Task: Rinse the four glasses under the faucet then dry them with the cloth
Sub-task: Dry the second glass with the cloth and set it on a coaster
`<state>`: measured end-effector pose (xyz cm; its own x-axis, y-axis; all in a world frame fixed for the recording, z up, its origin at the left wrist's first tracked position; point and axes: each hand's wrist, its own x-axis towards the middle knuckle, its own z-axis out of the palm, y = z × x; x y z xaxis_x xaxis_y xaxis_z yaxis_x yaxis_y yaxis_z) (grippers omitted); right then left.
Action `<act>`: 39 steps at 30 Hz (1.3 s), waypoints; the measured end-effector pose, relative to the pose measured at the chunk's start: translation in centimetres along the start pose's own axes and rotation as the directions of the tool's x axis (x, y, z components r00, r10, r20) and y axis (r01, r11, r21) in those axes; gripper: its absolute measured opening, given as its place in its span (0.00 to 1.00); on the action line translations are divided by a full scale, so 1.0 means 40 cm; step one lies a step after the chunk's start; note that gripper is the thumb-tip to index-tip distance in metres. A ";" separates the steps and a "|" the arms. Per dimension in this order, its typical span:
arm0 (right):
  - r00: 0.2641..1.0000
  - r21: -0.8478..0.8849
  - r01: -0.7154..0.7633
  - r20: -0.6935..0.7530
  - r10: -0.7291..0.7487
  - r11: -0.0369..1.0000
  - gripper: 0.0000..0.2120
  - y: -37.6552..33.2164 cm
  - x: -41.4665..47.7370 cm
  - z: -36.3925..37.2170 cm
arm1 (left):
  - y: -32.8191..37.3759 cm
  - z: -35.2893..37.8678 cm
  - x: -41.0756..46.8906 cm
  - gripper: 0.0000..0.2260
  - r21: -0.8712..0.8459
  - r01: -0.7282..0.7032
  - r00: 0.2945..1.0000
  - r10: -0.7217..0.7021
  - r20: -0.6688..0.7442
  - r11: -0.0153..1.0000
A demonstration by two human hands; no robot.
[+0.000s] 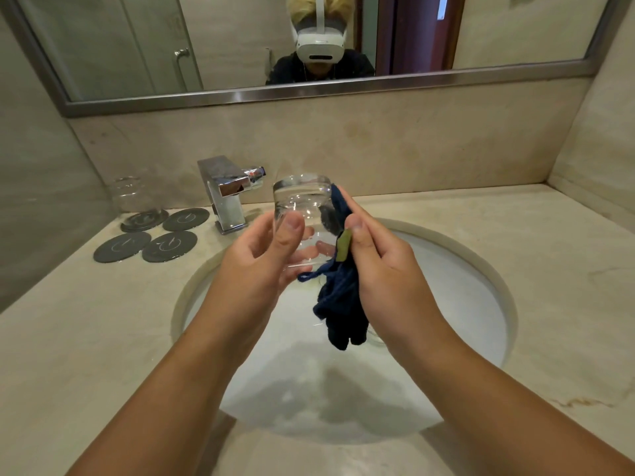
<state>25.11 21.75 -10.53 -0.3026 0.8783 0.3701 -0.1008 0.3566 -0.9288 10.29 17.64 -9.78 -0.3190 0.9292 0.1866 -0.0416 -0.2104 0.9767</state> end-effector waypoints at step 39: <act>0.998 0.064 -0.061 0.035 0.059 0.996 0.17 0.006 0.014 -0.016 | 0.004 -0.006 -0.004 0.20 0.029 0.026 1.000 -0.026 0.003 0.999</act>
<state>25.54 22.55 -10.54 -0.3407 0.8861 0.3142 -0.1426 0.2817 -0.9489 10.12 17.37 -9.67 -0.3147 0.9353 0.1615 -0.0227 -0.1775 0.9839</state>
